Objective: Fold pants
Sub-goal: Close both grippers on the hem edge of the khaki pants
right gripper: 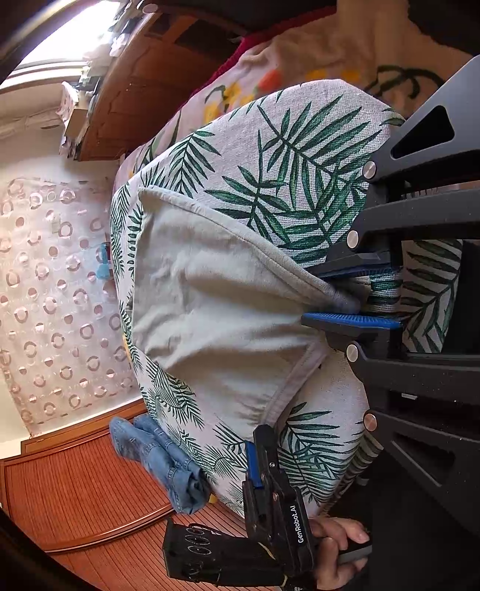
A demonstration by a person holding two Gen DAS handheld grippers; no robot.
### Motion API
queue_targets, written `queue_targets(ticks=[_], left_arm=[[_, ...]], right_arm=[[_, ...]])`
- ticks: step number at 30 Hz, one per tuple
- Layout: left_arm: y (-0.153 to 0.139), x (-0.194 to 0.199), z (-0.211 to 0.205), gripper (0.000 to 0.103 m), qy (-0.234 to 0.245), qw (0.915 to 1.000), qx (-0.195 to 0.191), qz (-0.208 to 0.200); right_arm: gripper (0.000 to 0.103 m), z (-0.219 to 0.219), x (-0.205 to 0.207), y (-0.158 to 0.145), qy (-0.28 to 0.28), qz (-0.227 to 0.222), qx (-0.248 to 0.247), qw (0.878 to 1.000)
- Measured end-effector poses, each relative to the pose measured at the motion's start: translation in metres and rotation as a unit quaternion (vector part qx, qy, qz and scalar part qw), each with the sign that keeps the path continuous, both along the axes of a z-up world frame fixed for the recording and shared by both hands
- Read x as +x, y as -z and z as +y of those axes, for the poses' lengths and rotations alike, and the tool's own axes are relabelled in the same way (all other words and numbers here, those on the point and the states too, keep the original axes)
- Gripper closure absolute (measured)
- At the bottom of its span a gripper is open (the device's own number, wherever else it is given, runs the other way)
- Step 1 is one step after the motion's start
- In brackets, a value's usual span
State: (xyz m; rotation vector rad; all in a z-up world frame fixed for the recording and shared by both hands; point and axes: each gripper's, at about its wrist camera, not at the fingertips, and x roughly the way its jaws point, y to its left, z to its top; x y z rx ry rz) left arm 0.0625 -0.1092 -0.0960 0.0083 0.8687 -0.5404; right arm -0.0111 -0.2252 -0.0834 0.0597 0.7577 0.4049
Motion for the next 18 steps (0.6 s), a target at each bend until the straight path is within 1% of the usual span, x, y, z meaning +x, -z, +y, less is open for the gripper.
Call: queue_targets(ticks=[2,3,4,8,13,18], left_arm=[[-0.004,-0.001,0.003,0.093,0.003,0.9998,-0.017,-0.001],[-0.007,-0.002,0.004,0.094,0.004,0.9997,-0.023,-0.004],[-0.011,-0.003,0.004,0.094,0.005,0.9996,-0.026,-0.009],[-0.032,-0.006,0.005,0.095,0.007,0.9987,-0.035,-0.037],[-0.064,0.006,0.008,0.095,0.012,0.9963,-0.047,-0.071],[-0.091,0.033,0.015,0.095,0.012,0.9936,-0.056,-0.098]], right_arm=[[0.086,0.001,-0.001,0.0,-0.002,-0.002,-0.003,1.0],[0.089,0.002,-0.001,0.0,-0.005,-0.003,-0.004,1.0],[0.093,0.002,-0.001,-0.001,-0.009,-0.003,-0.001,1.0],[0.095,0.0,-0.002,-0.008,-0.012,-0.017,0.013,1.0],[0.095,-0.005,0.004,-0.044,-0.02,-0.06,0.025,0.998],[0.096,-0.002,0.03,-0.085,-0.031,-0.103,0.02,0.994]])
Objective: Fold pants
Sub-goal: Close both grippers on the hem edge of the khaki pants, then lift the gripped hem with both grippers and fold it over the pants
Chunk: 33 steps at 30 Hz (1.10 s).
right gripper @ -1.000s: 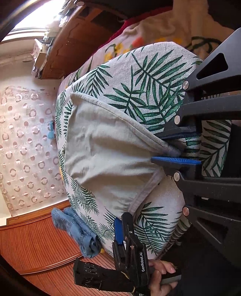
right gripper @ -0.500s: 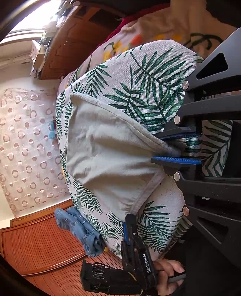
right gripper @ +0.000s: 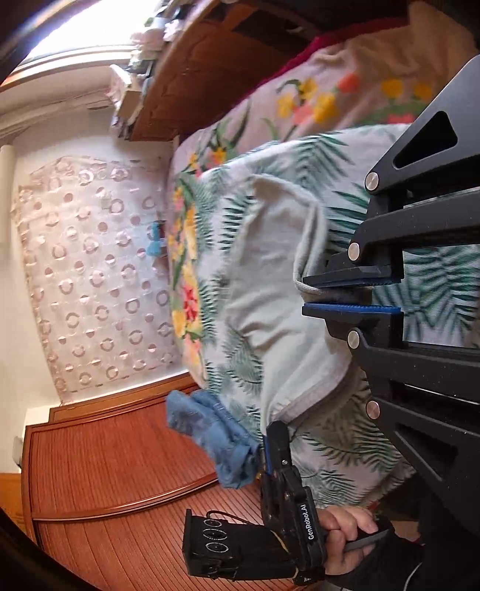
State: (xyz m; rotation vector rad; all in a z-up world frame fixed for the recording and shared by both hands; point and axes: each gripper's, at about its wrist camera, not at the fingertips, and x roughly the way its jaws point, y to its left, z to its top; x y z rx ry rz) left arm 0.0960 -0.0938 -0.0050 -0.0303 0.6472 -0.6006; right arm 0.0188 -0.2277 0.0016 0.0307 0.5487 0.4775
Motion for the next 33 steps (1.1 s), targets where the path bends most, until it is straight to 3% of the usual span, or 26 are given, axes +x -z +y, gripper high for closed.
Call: queue_targets(ticks=[11,25,33], left_arm=[[-0.034,0.057,0.023,0.095,-0.026,0.9993,-0.022,-0.017],[-0.121,0.148,0.054,0.095,-0.074,0.993,-0.028,-0.088],[-0.127,0.214,0.08,0.095,-0.114,0.9896,0.003,-0.088]], right_arm=[[0.096,0.017,0.058,-0.04,-0.026,-0.036,-0.003,0.999],[0.097,0.05,0.17,-0.11,-0.044,-0.116,-0.011,0.992],[0.097,0.084,0.261,-0.102,-0.047,-0.122,-0.013,0.991]])
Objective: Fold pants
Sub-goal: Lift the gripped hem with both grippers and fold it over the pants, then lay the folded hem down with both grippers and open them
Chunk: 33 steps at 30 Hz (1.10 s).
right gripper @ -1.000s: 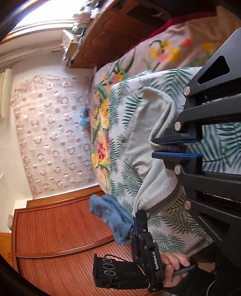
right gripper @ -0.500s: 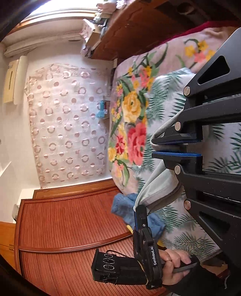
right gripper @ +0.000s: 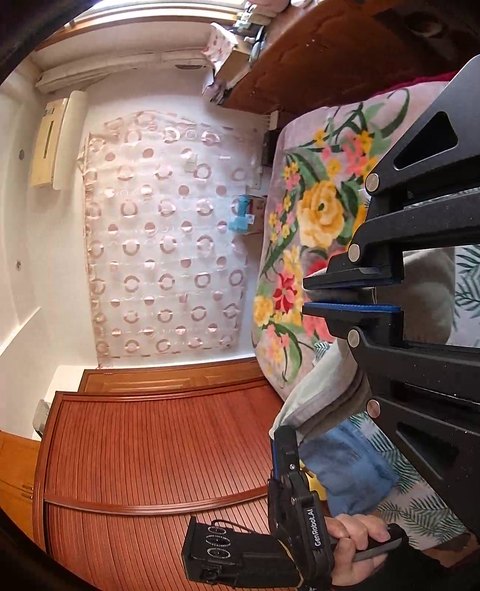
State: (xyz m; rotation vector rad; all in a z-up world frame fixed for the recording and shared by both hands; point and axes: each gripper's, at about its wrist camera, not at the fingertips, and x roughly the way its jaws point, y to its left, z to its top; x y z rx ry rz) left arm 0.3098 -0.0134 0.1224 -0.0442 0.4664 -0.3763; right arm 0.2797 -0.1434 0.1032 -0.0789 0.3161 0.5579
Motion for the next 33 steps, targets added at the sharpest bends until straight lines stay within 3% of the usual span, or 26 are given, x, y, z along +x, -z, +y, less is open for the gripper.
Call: queue_targets(ticks=[4,7,10,14,17,20,29,33], left_arm=[[-0.015,0.002,0.008,0.095,-0.016,0.9996,0.008,-0.023],[-0.011,-0.015,0.01,0.095,-0.017,0.9994,0.017,-0.025],[0.024,-0.029,0.009,0.095,-0.011,0.9996,0.016,0.022],[0.087,-0.072,0.007,0.095,0.002,0.9959,0.022,0.088],[0.118,-0.099,0.003,0.095,0.005,0.9927,0.02,0.119],[0.139,-0.119,0.001,0.095,0.003,0.99,0.015,0.14],[0.149,-0.161,0.004,0.095,0.003,0.9904,0.006,0.138],[0.152,-0.178,0.003,0.095,0.01,0.991,0.006,0.134]], right_arm=[[0.097,0.021,0.038,0.001,0.002,0.001,0.009,1.0],[0.097,0.024,0.042,0.002,0.002,-0.004,0.027,1.0],[0.097,0.024,0.033,0.025,-0.007,0.013,0.02,1.0],[0.097,0.024,0.021,0.078,-0.026,0.085,-0.008,0.996],[0.097,0.029,0.006,0.119,-0.041,0.136,-0.037,0.989],[0.097,0.033,-0.007,0.144,-0.048,0.156,-0.054,0.985],[0.097,0.034,-0.038,0.155,-0.045,0.173,-0.049,0.983],[0.097,0.029,-0.072,0.159,-0.041,0.18,-0.052,0.981]])
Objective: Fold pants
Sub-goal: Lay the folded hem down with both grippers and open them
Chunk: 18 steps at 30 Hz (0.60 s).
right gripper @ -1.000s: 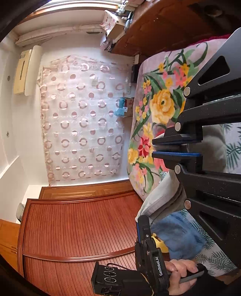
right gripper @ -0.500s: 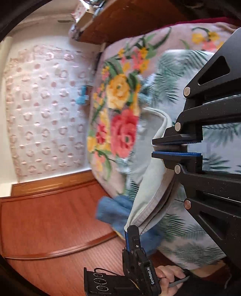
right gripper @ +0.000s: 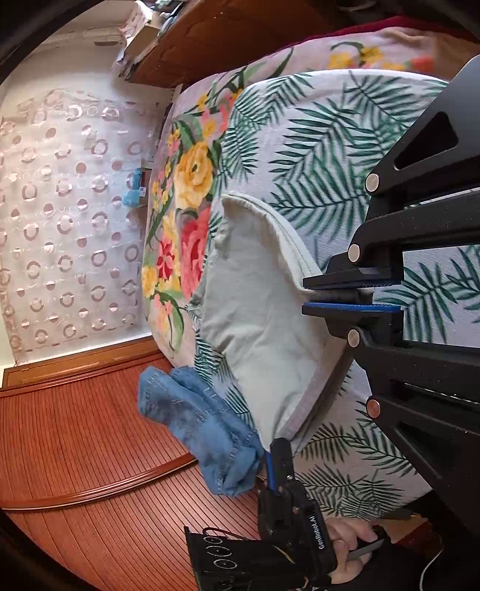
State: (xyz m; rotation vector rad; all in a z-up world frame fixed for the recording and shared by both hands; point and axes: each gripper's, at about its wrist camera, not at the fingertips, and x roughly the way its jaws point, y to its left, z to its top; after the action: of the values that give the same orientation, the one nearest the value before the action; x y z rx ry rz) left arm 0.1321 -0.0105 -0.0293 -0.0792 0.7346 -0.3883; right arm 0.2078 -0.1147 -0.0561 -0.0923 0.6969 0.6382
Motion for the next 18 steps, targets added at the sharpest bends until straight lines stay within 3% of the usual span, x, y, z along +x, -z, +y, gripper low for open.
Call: queue_targets(ticks=[18], left_arm=[[0.014,-0.091,-0.013,0.095,0.025,0.9997,-0.006,-0.005]], right_arm=[[0.097,-0.021,-0.098,-0.002,0.01,-0.003,-0.005,1.0]])
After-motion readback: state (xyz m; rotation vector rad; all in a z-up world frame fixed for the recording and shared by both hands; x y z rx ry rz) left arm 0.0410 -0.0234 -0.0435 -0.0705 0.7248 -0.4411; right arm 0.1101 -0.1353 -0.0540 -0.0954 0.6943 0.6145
